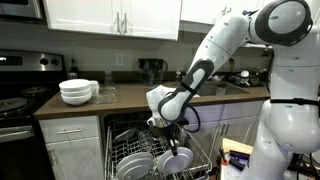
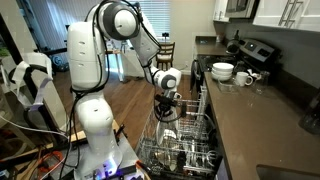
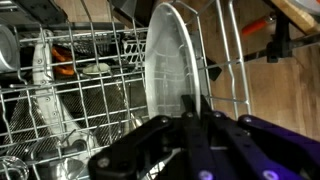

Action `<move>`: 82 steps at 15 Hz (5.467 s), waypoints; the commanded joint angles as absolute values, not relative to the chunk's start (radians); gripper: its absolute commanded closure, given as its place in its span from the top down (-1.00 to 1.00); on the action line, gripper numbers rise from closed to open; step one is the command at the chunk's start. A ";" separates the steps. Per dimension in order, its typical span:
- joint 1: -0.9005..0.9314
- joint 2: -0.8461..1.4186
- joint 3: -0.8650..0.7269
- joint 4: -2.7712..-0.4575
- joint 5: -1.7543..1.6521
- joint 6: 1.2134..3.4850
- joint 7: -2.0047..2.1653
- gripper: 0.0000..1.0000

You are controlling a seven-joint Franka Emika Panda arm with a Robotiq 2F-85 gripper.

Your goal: Remove the plate from the dishwasher

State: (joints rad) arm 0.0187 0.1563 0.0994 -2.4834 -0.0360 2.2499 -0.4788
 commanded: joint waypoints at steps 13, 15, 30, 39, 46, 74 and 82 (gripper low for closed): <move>0.139 -0.303 0.148 -2.501 -0.182 2.047 -0.389 -0.90; 0.169 -0.294 0.193 -2.483 -0.253 2.074 -0.295 -0.90; 0.180 -0.035 0.249 -2.336 -0.795 2.056 0.371 -0.90; 0.177 -0.020 0.182 -2.291 -0.962 2.005 0.405 -0.91; 0.171 -0.009 0.156 -2.279 -1.039 2.000 0.434 -0.91; 0.098 0.120 0.053 -2.191 -1.188 2.066 0.494 -0.91; 0.097 0.138 0.050 -2.200 -1.146 2.066 0.471 -0.86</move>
